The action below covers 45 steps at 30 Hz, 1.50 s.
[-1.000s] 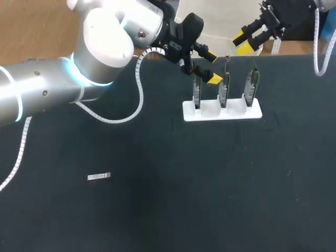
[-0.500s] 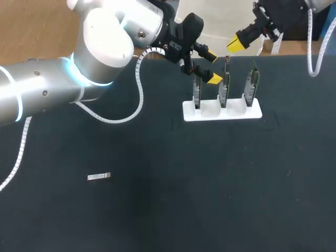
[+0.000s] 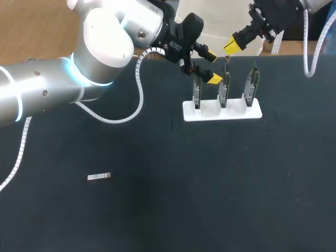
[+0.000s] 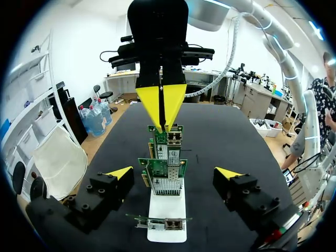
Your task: Pick up the optical module with the left hand, and insert it into the network port with the right hand.
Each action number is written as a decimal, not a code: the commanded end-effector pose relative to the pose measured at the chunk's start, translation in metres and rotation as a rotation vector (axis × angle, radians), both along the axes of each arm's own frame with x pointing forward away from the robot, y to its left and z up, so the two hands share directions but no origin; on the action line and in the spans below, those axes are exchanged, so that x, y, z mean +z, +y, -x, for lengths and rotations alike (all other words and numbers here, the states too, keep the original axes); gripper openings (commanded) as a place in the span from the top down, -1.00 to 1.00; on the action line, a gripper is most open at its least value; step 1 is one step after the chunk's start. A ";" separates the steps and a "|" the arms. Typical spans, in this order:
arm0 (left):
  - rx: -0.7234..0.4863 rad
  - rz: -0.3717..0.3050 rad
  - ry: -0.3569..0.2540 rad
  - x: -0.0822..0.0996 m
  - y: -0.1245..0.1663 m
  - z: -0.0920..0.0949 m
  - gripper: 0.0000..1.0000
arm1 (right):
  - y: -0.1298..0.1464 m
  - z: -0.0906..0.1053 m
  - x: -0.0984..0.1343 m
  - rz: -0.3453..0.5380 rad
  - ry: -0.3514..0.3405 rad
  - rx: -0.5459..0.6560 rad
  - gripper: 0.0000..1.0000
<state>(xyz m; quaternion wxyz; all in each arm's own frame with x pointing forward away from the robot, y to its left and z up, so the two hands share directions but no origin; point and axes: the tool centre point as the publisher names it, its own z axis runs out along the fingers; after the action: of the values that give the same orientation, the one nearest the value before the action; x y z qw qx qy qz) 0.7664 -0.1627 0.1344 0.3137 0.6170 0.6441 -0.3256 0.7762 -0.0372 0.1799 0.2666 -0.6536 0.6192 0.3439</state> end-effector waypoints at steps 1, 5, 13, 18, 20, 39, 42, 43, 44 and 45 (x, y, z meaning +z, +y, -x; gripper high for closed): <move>-0.001 -0.001 0.000 0.000 0.000 -0.001 -1.00 | 0.002 0.002 -0.001 0.003 0.001 -0.001 1.00; -0.001 -0.001 0.000 0.000 0.000 -0.001 -1.00 | 0.001 0.003 -0.003 0.001 0.008 -0.001 1.00; -0.001 -0.001 0.000 0.000 0.000 -0.001 -1.00 | -0.002 0.005 -0.010 0.003 0.027 -0.012 1.00; -0.001 -0.001 0.000 0.000 0.000 -0.001 -1.00 | -0.002 0.005 -0.016 0.006 0.043 -0.017 1.00; -0.001 -0.001 0.000 0.000 0.000 -0.001 -1.00 | -0.002 0.005 -0.018 0.007 0.049 -0.016 1.00; -0.001 -0.001 0.000 0.000 0.000 -0.001 -1.00 | 0.000 0.007 -0.030 0.026 0.075 -0.014 1.00; -0.001 -0.001 0.000 0.000 0.000 -0.001 -1.00 | 0.001 0.007 -0.031 0.027 0.077 -0.014 1.00; -0.001 -0.001 0.000 0.000 0.000 -0.001 -1.00 | 0.001 0.007 -0.031 0.027 0.079 -0.015 1.00; -0.001 -0.001 0.000 0.000 0.000 -0.001 -1.00 | 0.000 0.007 -0.032 0.026 0.082 -0.017 1.00; -0.001 -0.001 0.000 0.000 0.000 -0.001 -1.00 | 0.000 0.008 -0.033 0.028 0.084 -0.019 1.00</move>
<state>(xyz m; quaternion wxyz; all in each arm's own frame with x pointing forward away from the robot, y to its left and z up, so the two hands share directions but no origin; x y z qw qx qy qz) 0.7664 -0.1627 0.1344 0.3138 0.6170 0.6440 -0.3257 0.7686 -0.0368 0.1486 0.2347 -0.6370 0.6404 0.3592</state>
